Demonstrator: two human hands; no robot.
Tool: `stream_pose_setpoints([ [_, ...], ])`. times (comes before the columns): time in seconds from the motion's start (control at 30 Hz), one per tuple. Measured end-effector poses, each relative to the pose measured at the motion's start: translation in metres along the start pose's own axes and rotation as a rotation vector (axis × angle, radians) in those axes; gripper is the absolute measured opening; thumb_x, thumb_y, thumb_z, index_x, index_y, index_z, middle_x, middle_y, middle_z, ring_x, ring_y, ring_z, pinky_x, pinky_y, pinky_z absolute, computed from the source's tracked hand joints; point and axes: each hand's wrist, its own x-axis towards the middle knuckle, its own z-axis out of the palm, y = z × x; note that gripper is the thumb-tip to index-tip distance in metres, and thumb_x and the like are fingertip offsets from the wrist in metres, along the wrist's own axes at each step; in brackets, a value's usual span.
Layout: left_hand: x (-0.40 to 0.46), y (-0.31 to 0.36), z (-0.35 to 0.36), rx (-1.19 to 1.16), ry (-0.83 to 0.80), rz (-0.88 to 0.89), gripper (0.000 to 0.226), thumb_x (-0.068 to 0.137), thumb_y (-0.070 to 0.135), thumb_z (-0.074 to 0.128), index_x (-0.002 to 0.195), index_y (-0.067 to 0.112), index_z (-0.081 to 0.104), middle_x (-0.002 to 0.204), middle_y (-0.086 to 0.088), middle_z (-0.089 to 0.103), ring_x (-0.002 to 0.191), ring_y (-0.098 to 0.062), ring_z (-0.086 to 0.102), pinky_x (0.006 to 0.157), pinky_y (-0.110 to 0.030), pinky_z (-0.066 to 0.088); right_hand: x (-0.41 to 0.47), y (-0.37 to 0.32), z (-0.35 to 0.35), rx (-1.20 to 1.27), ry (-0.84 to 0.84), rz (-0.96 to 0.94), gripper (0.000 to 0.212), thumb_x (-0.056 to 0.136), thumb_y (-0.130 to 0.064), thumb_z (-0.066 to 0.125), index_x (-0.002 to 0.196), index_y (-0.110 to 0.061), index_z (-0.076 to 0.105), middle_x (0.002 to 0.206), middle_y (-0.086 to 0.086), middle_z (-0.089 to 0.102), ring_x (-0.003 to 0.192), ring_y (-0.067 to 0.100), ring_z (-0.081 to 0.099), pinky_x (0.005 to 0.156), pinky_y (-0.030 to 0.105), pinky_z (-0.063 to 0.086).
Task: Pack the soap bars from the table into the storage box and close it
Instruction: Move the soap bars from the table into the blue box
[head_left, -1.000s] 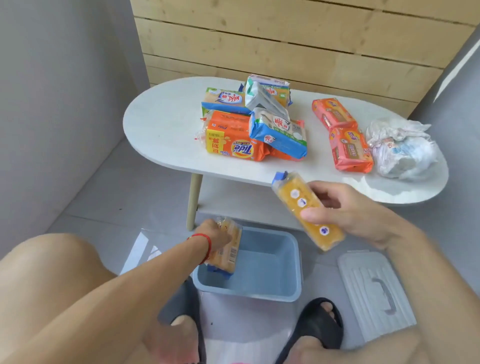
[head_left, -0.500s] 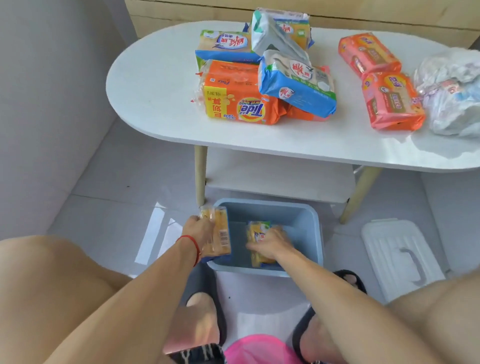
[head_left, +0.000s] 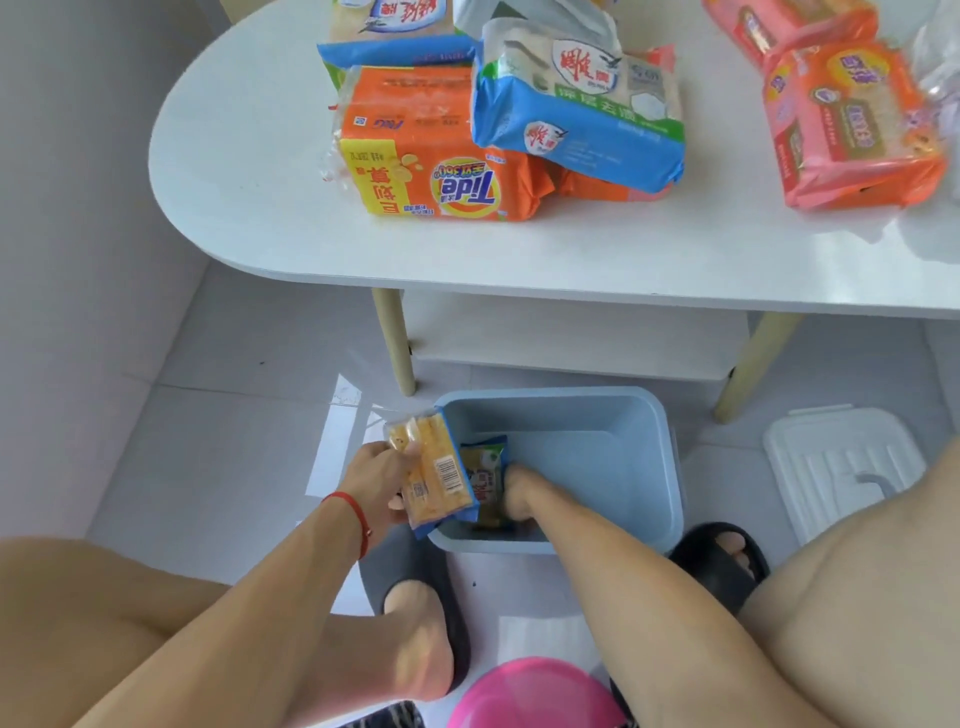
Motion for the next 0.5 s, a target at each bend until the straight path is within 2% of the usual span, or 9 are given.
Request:
stream_pose_setpoints([
  [0.07, 0.0, 0.002, -0.001, 0.003, 0.005, -0.01, 0.027, 0.101, 0.024, 0.056, 0.126, 0.014, 0.052, 0.096, -0.009, 0.069, 0.08, -0.022, 0.069, 0.063, -0.046, 0.06, -0.003, 0.001, -0.003, -0.004, -0.023, -0.027, 0.037, 0.092, -0.017, 0.065, 0.129, -0.009, 0.063, 0.131, 0.014, 0.065, 0.118, 0.031, 0.063, 0.1, 0.036, 0.054],
  [0.13, -0.004, 0.001, 0.0, 0.019, 0.0, 0.024, 0.026, 0.101, 0.024, 0.056, 0.124, 0.013, 0.053, 0.098, -0.01, 0.071, 0.081, -0.023, 0.07, 0.064, -0.045, 0.059, -0.009, 0.006, -0.009, 0.047, -0.028, -0.025, 0.035, 0.091, -0.021, 0.063, 0.125, -0.01, 0.063, 0.125, 0.013, 0.066, 0.112, 0.031, 0.065, 0.093, 0.035, 0.055],
  [0.23, -0.008, 0.0, 0.005, 0.158, 0.076, 0.185, 0.024, 0.102, 0.029, 0.054, 0.117, 0.01, 0.057, 0.109, -0.012, 0.073, 0.088, -0.026, 0.071, 0.077, -0.045, 0.06, -0.029, 0.012, -0.031, 0.199, 0.1, -0.01, 0.013, 0.085, -0.018, 0.054, 0.089, -0.009, 0.062, 0.089, 0.011, 0.07, 0.074, 0.026, 0.068, 0.074, 0.035, 0.06],
  [0.3, -0.014, 0.003, 0.011, 0.2, 0.096, 0.267, 0.023, 0.102, 0.03, 0.053, 0.113, 0.011, 0.06, 0.11, -0.012, 0.073, 0.09, -0.026, 0.071, 0.08, -0.042, 0.06, -0.042, 0.011, -0.048, 0.41, 0.16, -0.102, 0.017, 0.082, -0.021, 0.054, 0.079, -0.011, 0.067, 0.076, 0.008, 0.073, 0.063, 0.023, 0.068, 0.071, 0.039, 0.063],
  [0.4, -0.022, 0.005, 0.027, 0.151, -0.006, 0.285, 0.027, 0.103, 0.028, 0.052, 0.111, 0.006, 0.066, 0.109, -0.017, 0.074, 0.097, -0.033, 0.073, 0.084, -0.046, 0.061, -0.069, 0.004, -0.067, 0.94, -0.113, -0.264, 0.029, 0.086, -0.038, 0.059, 0.09, -0.013, 0.074, 0.085, 0.009, 0.075, 0.077, 0.024, 0.07, 0.072, 0.039, 0.059],
  [0.43, -0.024, 0.005, 0.031, 0.147, -0.035, 0.281, 0.028, 0.103, 0.027, 0.052, 0.112, 0.005, 0.067, 0.109, -0.017, 0.075, 0.098, -0.033, 0.073, 0.084, -0.047, 0.061, -0.079, 0.005, -0.07, 1.029, -0.184, -0.301, 0.031, 0.088, -0.041, 0.061, 0.094, -0.013, 0.074, 0.09, 0.009, 0.076, 0.081, 0.024, 0.07, 0.072, 0.038, 0.058],
  [0.5, -0.028, 0.004, 0.044, 0.145, -0.098, 0.265, 0.032, 0.102, 0.028, 0.053, 0.113, 0.002, 0.067, 0.107, -0.017, 0.075, 0.096, -0.032, 0.074, 0.088, -0.049, 0.06, -0.09, 0.014, -0.074, 0.994, -0.184, -0.346, 0.028, 0.092, -0.034, 0.068, 0.108, -0.011, 0.073, 0.103, 0.011, 0.079, 0.095, 0.028, 0.074, 0.082, 0.041, 0.06],
])
